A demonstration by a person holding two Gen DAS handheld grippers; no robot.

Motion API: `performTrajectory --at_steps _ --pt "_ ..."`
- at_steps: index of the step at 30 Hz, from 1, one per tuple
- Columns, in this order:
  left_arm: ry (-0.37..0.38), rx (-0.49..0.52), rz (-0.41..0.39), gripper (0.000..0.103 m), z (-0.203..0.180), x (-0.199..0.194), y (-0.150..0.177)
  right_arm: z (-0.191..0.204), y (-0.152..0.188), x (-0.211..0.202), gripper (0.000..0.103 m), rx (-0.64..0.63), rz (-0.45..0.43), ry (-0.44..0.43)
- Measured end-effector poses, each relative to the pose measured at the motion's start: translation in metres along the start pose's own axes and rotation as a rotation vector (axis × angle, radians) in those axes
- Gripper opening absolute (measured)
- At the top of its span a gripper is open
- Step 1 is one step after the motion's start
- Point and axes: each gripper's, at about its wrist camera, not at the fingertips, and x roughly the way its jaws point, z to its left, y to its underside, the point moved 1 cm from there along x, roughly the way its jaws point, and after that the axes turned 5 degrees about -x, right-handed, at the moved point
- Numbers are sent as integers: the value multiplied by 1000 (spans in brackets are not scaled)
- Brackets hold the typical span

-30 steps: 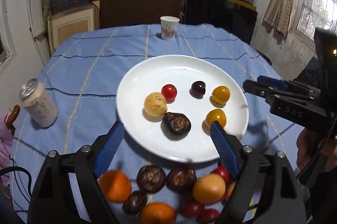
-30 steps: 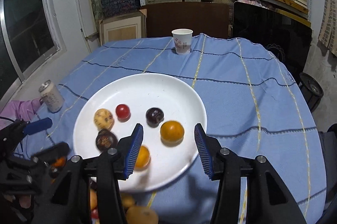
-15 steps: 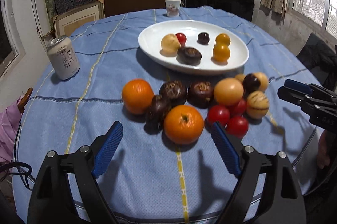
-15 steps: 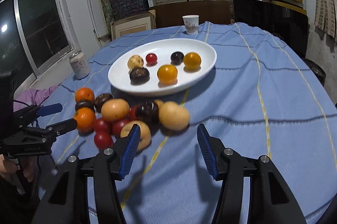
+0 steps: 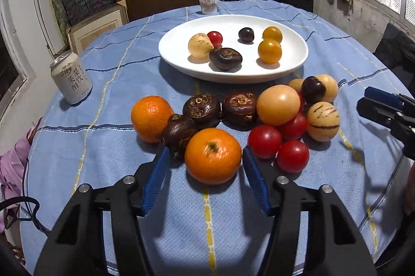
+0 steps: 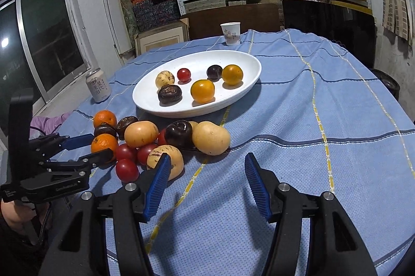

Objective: Organize fruits
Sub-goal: 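Lower the left tool toward a tangerine in the pile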

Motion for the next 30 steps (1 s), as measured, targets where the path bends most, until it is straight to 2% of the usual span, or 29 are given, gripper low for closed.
performTrajectory --at_steps 3,10,13,15,20,23,28,30 --pt "7 -27 24 65 4 6 -3 -1 1 -1 60 4 -2 -8" --pt "22 -63 14 66 9 4 -3 -1 0 0 60 4 -2 -17" --pt "56 -101 -8 56 16 -1 -2 -1 0 -1 60 3 -2 -16" --pt "89 -133 -32 43 20 -6 -1 -1 0 -1 60 0 -2 -15" --pt "107 -183 -53 42 28 -10 0 10 0 -2 60 -68 -3 -21" --pt "114 -170 -40 42 25 -8 -1 18 1 -2 60 -106 -1 -14" --pt "106 -151 -22 45 22 -5 0 17 0 -1 60 -93 7 -12" --pt "109 -132 16 48 17 1 0 17 1 -1 60 -93 6 -13"
